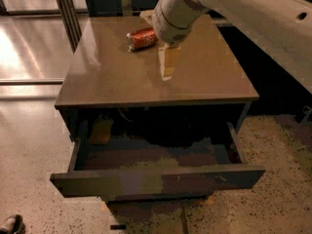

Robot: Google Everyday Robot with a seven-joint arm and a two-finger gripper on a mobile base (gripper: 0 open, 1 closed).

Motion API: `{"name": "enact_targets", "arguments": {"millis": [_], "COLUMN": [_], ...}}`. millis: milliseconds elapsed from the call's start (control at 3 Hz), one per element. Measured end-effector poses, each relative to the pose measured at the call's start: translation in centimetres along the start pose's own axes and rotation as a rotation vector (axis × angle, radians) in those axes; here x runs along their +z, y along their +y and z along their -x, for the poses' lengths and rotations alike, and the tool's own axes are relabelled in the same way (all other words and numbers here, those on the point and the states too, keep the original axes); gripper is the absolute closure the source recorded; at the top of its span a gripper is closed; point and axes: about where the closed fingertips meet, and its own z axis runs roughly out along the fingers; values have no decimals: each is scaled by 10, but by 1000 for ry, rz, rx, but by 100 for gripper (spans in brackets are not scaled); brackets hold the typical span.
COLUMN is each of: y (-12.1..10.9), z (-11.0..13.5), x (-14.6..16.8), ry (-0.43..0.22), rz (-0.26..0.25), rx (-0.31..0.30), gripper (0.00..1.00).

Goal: Close top drawer

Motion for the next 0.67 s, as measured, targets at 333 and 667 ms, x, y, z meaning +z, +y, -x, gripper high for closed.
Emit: {"name": "enact_targets", "arguments": {"millis": [333,667], "y": [-15,-34], "z": [1,0], "x": [19,37], "ry": [-18,-47], "rz": [9,21], "rx": [-37,-92], "gripper": [0,0]}}
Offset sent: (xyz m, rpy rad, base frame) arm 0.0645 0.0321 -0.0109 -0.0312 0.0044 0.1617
